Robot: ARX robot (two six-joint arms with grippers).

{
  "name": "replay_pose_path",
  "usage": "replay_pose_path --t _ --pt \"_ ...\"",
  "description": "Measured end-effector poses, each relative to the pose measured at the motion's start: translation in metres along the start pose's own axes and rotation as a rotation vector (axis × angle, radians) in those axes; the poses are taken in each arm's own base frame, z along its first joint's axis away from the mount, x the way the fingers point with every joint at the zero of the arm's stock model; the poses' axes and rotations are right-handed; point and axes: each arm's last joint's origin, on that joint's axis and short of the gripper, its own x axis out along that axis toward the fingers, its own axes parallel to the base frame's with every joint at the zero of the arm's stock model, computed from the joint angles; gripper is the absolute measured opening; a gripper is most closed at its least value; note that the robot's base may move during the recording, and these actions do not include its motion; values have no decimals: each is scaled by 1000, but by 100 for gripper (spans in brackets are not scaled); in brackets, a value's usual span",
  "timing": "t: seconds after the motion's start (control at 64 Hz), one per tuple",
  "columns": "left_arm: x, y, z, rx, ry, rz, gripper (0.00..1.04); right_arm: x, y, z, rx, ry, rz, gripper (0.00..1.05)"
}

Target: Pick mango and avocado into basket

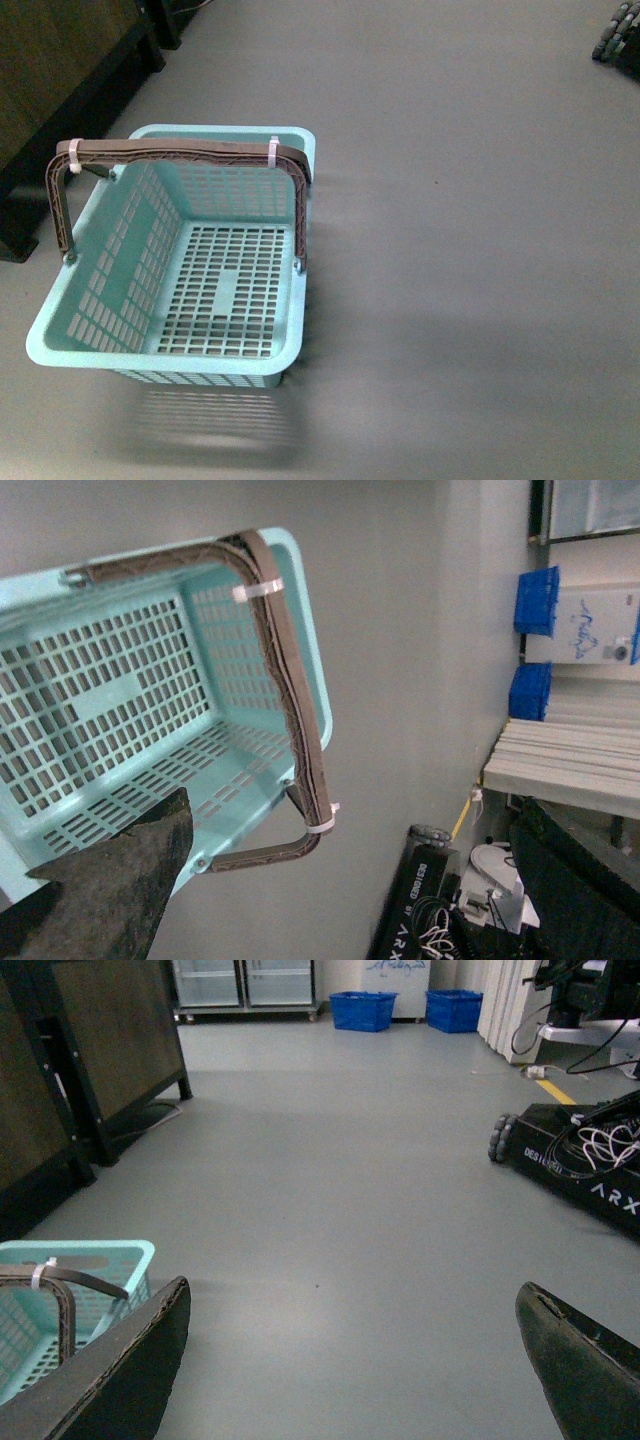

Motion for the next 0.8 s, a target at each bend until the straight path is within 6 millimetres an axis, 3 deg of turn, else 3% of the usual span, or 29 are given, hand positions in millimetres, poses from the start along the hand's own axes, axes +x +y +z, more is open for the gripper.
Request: replay_pose_path --t 0.187,0.312,0.484,0.797 --pt "77 6 -33 -61 59 93 96 0 0 0 0 0 0 96" --pt "128 7 -44 -61 71 116 96 0 0 0 0 0 0 96" --pt "171 2 -45 -64 68 104 96 0 0 0 0 0 0 96" --pt "233 -9 -48 -33 63 86 96 0 0 0 0 0 0 96"
